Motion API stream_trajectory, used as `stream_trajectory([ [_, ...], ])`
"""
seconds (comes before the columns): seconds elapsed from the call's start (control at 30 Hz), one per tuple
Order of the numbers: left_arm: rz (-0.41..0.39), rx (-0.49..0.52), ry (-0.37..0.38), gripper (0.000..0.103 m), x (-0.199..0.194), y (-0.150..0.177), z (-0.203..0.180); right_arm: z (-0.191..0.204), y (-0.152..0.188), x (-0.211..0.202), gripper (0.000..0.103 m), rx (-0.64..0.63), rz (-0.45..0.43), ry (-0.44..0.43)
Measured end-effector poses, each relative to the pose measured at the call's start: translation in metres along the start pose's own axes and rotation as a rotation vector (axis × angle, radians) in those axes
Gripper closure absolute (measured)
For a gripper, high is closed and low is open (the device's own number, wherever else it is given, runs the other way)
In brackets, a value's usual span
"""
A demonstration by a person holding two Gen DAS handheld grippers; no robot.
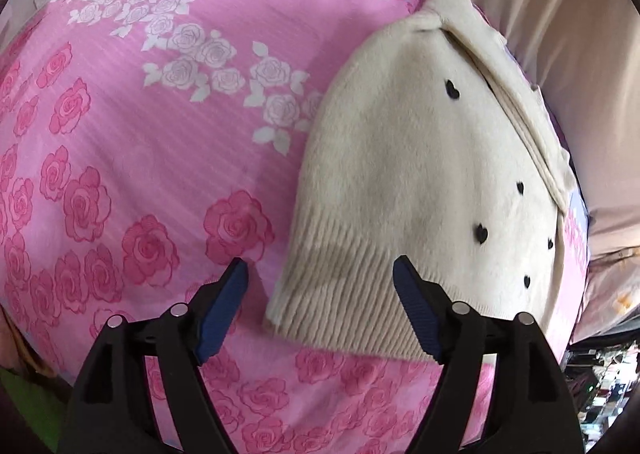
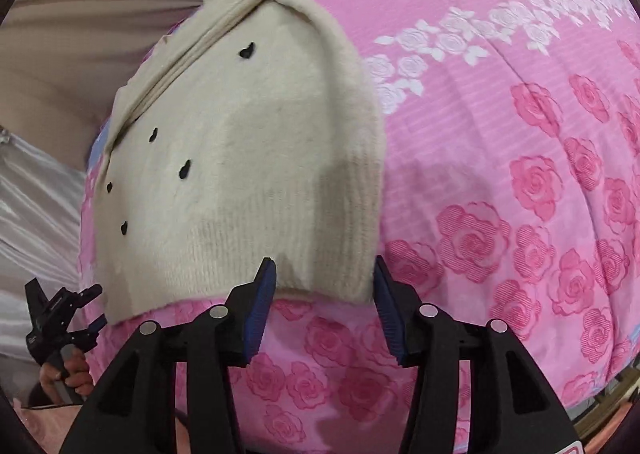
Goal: Fold small clothes
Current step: 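Grasp the ribbed sweater hem with both grippers and lift it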
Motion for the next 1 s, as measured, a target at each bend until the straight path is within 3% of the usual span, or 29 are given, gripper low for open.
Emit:
stream_trajectory([
  [0.07,-0.002,0.018,-0.017,0.032,0.001,0.001,-0.003,0.000,0.001,0.002,0.085,-0.001,-0.020,-0.011],
  [0.1,-0.002,0.025,-0.014,0.040,0.001,0.001,-0.005,0.000,0.001,0.006,0.093,0.012,-0.002,-0.037],
  [0.17,0.008,0.037,0.015,0.063,0.001,-0.001,-0.009,0.002,-0.003,0.007,0.095,0.016,-0.019,-0.053],
  [0.2,0.041,0.024,0.071,0.086,0.002,0.000,-0.011,0.006,-0.006,0.006,0.095,0.009,-0.026,-0.066],
  [0.23,0.078,-0.006,0.108,0.093,0.004,0.002,-0.009,0.009,-0.007,0.000,0.096,-0.003,-0.039,-0.080],
  [0.37,0.088,-0.073,0.175,0.096,-0.005,0.006,-0.001,0.017,-0.016,-0.028,0.097,-0.025,-0.115,-0.116],
  [0.53,0.081,-0.013,0.203,0.097,-0.039,0.017,-0.003,0.017,-0.016,-0.060,0.098,-0.064,-0.164,-0.077],
  [0.73,0.136,0.084,0.193,0.099,-0.079,0.038,0.007,0.008,0.009,-0.084,0.098,-0.070,-0.111,-0.031],
  [1.0,0.179,0.063,0.145,0.099,-0.135,0.061,0.020,0.009,0.056,-0.117,0.098,-0.005,0.005,-0.059],
])
Point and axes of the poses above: each gripper's, at about its wrist camera, not at the fingertips, and x roughly the way its jaws point, z to its left, y to its underside, the point moved 7 cm from there along x, roughly the way its jaws point, and after that the axes turned 14 degrees about -y, right-handed, at the moved point
